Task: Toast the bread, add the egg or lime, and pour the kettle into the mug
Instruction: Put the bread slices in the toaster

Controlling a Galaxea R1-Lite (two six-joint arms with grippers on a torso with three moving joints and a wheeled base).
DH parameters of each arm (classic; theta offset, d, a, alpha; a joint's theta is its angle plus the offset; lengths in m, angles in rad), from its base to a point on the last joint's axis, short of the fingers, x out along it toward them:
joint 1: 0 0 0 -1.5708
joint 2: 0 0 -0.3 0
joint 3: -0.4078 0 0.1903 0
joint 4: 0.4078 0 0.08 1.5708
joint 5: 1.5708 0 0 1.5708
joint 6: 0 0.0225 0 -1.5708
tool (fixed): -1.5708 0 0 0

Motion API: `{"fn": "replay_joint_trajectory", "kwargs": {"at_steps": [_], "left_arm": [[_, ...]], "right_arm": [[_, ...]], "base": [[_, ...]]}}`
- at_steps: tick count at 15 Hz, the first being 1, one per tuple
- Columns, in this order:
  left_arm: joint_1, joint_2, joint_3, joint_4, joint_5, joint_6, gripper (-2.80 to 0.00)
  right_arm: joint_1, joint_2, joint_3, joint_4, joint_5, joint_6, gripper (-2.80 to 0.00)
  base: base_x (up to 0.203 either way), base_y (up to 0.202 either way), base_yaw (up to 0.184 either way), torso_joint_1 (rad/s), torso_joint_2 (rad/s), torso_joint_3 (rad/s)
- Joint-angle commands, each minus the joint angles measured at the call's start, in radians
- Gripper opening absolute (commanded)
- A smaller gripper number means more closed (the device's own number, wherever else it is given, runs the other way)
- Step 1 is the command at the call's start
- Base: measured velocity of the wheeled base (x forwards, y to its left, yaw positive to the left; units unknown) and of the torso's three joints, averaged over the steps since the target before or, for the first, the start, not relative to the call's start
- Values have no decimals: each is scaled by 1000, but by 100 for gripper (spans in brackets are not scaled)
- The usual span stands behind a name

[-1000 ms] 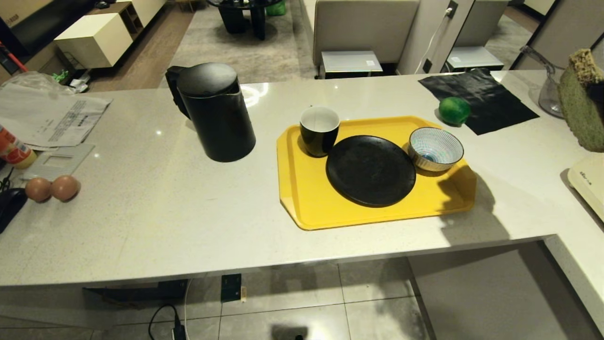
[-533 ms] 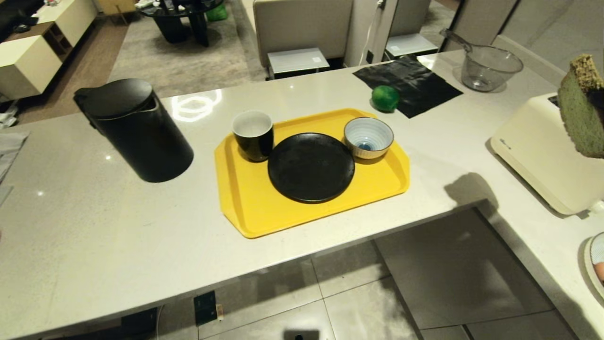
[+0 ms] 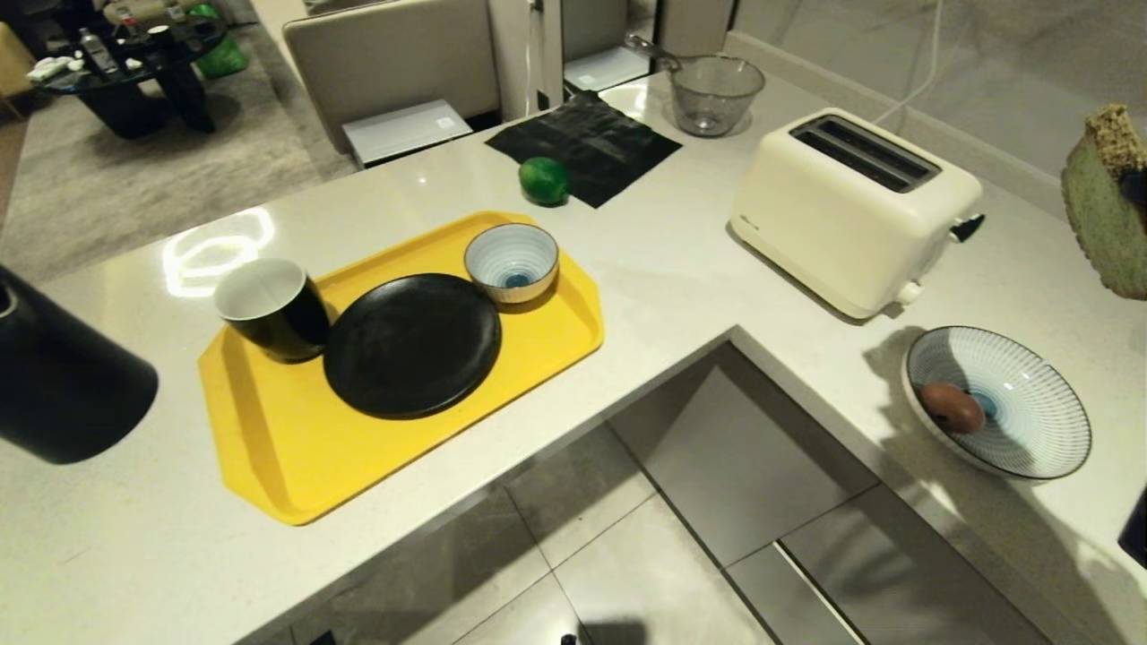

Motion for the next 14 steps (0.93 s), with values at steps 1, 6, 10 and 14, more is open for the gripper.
{"fn": "replay_joint_trajectory", "kwargs": {"at_steps": [1,6,10,14], "left_arm": [[0,1,0,0,0,0,-280],[0,1,0,0,0,0,-280],[0,1,0,0,0,0,-280],[0,1,0,0,0,0,-280]], "right_arm": [[0,2,2,1,1,-1,-280],[-18,18,-39,-2,130,-42,-280],[-171,119,-162,-1,358,-149,-280],[-315,266,-328,-1,567,-204,-280]], "base": [[2,7,-145,5,5,6],[-1,1,-20,1,0,1],[0,0,0,0,0,0],[0,0,0,0,0,0]]}}
